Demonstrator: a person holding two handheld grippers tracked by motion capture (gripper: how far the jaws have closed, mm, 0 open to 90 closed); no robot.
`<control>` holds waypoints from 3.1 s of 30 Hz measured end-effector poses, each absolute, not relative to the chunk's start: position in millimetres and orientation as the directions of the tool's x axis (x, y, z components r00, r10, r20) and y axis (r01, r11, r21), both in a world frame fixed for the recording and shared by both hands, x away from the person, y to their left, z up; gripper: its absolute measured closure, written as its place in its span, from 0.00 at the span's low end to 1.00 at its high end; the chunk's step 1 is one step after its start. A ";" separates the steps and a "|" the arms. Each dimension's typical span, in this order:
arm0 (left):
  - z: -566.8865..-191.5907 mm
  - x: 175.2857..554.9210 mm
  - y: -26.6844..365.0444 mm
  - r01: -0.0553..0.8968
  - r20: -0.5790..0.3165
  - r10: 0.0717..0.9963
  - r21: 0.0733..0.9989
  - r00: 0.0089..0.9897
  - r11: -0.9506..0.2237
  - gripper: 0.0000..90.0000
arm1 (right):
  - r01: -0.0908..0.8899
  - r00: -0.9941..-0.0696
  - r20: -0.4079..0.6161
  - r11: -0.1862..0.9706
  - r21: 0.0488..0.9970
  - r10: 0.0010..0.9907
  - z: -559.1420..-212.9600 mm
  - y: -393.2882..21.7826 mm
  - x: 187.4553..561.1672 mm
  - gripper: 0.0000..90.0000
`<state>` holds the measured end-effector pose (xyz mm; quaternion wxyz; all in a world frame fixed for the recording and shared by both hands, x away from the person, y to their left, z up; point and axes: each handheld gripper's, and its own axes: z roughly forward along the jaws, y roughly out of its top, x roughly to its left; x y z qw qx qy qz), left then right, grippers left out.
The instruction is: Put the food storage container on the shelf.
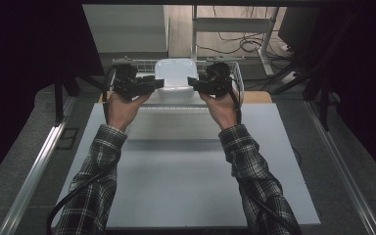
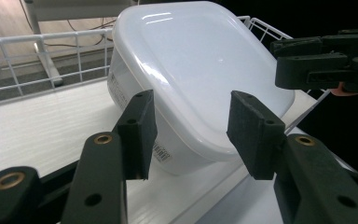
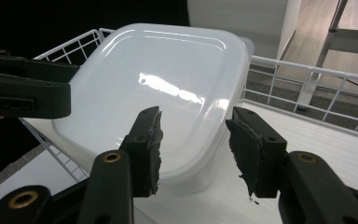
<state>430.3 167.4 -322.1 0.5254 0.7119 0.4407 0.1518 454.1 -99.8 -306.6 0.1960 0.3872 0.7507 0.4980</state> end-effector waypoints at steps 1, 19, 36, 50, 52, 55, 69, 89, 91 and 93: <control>-321.8 430.8 167.4 0.468 -0.245 0.788 0.882 0.565 -0.062 0.57 | 0.388 -0.624 0.093 0.204 0.899 0.776 -306.4 -99.5 454.2 0.59; -317.9 431.8 167.4 0.440 -0.220 0.804 0.896 0.552 -0.057 0.51 | 0.393 -0.627 0.107 0.194 0.899 0.771 -304.6 -101.5 452.9 0.54; -322.6 409.4 163.1 0.413 -0.160 0.750 0.896 0.642 -0.161 0.22 | 0.349 -0.689 0.082 0.231 0.908 0.720 -311.9 -113.3 436.5 0.09; -341.3 391.6 165.9 0.410 -0.137 0.727 0.887 0.673 -0.213 0.10 | 0.333 -0.713 0.055 0.269 0.904 0.699 -328.3 -122.4 424.3 0.04; -345.2 388.6 165.8 0.405 -0.129 0.727 0.888 0.675 -0.218 0.09 | 0.336 -0.717 0.057 0.272 0.902 0.695 -330.8 -122.9 422.1 0.04; -351.3 384.4 165.4 0.402 -0.125 0.722 0.888 0.681 -0.225 0.07 | 0.336 -0.722 0.050 0.287 0.897 0.690 -335.5 -124.9 417.5 0.03; -375.3 355.4 166.4 0.370 -0.093 0.704 0.894 0.704 -0.253 0.07 | 0.305 -0.747 0.025 0.308 0.901 0.665 -344.7 -131.2 392.4 0.03; -422.8 310.4 168.5 0.402 -0.156 0.662 0.884 0.733 -0.237 0.07 | 0.286 -0.791 0.002 0.366 0.886 0.612 -385.5 -149.1 339.9 0.01; -428.6 305.7 169.5 0.409 -0.162 0.662 0.881 0.731 -0.237 0.07 | 0.286 -0.795 0.001 0.375 0.882 0.606 -391.0 -151.2 335.2 0.01; -433.9 301.4 170.2 0.410 -0.157 0.664 0.879 0.731 -0.243 0.07 | 0.287 -0.796 0.006 0.369 0.884 0.605 -396.4 -154.0 330.4 0.01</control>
